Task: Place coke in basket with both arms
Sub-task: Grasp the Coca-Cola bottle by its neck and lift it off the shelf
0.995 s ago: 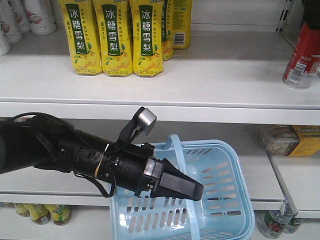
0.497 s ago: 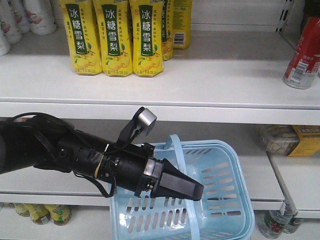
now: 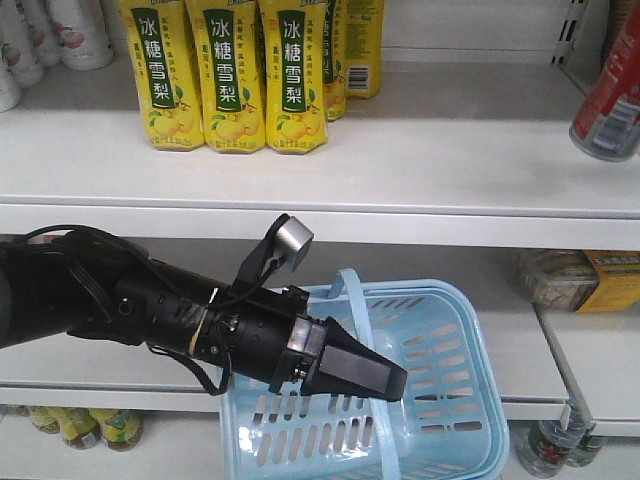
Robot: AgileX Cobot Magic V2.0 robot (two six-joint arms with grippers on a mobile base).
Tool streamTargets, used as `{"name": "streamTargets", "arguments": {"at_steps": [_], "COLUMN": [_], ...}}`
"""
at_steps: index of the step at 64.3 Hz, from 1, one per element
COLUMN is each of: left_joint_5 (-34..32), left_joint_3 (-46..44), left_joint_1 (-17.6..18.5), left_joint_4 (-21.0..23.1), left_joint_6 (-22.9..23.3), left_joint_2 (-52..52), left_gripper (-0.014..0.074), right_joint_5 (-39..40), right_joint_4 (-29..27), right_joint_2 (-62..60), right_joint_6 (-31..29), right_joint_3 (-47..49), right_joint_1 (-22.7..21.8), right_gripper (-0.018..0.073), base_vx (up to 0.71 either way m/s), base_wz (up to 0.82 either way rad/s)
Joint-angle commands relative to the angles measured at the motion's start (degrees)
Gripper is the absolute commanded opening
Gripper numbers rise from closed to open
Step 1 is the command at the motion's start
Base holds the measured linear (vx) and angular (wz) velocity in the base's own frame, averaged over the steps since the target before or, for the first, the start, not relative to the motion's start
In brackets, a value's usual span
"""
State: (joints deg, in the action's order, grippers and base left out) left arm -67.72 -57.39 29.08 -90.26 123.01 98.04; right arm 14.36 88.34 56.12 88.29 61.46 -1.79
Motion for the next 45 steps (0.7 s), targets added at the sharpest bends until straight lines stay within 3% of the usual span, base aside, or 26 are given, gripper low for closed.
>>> {"name": "streamTargets", "arguments": {"at_steps": [1, 9, 14, 21, 45], "left_joint_5": [-11.0, -11.0, -11.0, -11.0, -11.0], "left_joint_3": [-1.4, -1.4, -1.4, -1.4, -1.4], "left_joint_1": [0.2, 0.2, 0.2, 0.2, 0.2], "left_joint_4": [4.6, 4.6, 4.6, 4.6, 4.6], "left_joint_6": [-0.2, -0.2, -0.2, -0.2, -0.2], "left_joint_2": [-2.8, -2.8, -2.8, -2.8, -2.8], "left_gripper": [-0.0005, -0.0005, -0.0005, -0.0005, -0.0005], "right_joint_5": [2.7, 13.2, 21.6, 28.6, 31.3], "right_joint_4": [5.1, 13.7, 13.9, 13.9, 13.9], "right_joint_2": [-4.8, -9.1, -10.5, -10.6, -3.5], "right_joint_6": [6.7, 18.2, 22.6, 22.9, 19.4], "right_joint_3": [-2.6, -6.5, -8.2, -10.6, -19.9], "right_joint_1": [-0.3, -0.3, -0.3, -0.3, -0.3], "right_gripper": [-0.0006, -0.0005, -0.0005, -0.0005, -0.0005], "base_vx": [0.00, 0.00, 0.00, 0.00, 0.00], "base_wz": [0.00, 0.00, 0.00, 0.00, 0.00]}}
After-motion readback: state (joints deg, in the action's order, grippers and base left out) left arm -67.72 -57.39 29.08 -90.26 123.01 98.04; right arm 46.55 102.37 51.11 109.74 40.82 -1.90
